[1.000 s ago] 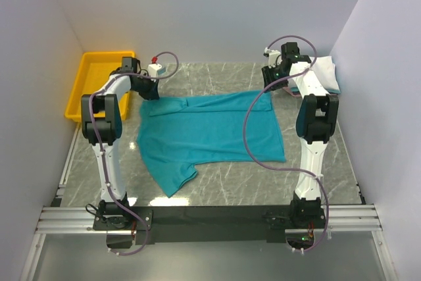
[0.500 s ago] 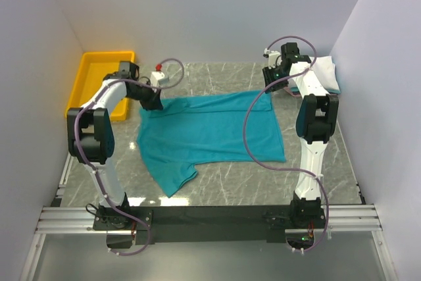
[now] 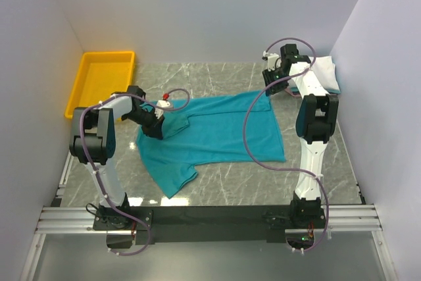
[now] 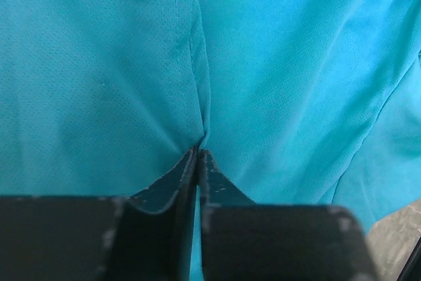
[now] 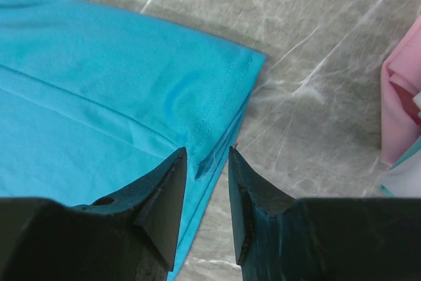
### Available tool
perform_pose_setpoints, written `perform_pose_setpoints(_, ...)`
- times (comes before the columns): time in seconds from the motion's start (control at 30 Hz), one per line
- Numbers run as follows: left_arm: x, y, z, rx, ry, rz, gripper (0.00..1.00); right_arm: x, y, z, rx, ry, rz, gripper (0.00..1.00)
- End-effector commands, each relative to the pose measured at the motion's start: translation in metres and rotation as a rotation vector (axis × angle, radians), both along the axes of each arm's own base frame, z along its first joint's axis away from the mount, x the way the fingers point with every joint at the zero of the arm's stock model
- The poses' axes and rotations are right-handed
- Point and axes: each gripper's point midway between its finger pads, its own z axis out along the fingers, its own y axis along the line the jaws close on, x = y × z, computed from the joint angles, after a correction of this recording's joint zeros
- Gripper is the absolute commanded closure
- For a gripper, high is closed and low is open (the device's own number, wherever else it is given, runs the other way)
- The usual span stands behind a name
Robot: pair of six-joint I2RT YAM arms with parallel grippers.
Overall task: Fold and stack the t-shirts
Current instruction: Fold the tshirt
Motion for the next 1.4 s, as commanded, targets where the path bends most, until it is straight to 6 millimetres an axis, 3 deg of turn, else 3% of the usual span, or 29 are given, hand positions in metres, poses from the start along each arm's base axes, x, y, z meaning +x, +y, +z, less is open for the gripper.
perform_pose_setpoints(0.0,0.018,0.000,0.019,-0.004,-0.080,-0.025,0.87,-0.011,0.009,-0.003,-0.017,0.030,0.056,0.60)
perform_pose_setpoints(0.2,0.029,-0.006,0.034,-0.034,-0.095,-0.003,0.71,-0.023,0.020,-0.019,-0.081,0.039,0.152,0.59)
perform_pose_setpoints(0.5,0.032,-0.005,0.032,-0.028,-0.090,0.010,0.68,-0.021,0.018,-0.032,-0.198,0.027,0.204,0.60)
perform_pose_setpoints(0.53,0.033,-0.005,0.031,-0.030,-0.088,0.011,0.68,-0.021,0.017,-0.033,-0.200,0.032,0.203,0.62)
perform_pose_setpoints(0.63,0.033,-0.005,0.030,-0.029,-0.085,0.011,0.77,-0.019,0.014,-0.031,-0.212,0.023,0.194,0.79)
perform_pose_setpoints(0.73,0.033,-0.005,0.033,-0.029,-0.095,0.004,0.90,-0.017,0.011,-0.021,-0.218,0.001,0.185,0.98)
perform_pose_setpoints(0.8,0.033,-0.006,0.035,-0.032,-0.093,0.002,0.96,-0.013,0.010,-0.014,-0.222,-0.020,0.187,1.00)
perform_pose_setpoints(0.93,0.033,-0.006,0.038,-0.035,-0.092,-0.004,0.99,-0.007,0.008,0.000,-0.220,-0.046,0.177,1.00)
perform_pose_setpoints(1.07,0.034,-0.006,0.039,-0.036,-0.099,-0.001,0.99,-0.007,0.011,0.005,-0.160,-0.015,0.115,0.61)
perform_pose_setpoints(1.37,0.038,-0.008,0.042,-0.044,-0.109,-0.004,0.99,-0.018,0.001,-0.024,-0.042,0.132,-0.145,0.61)
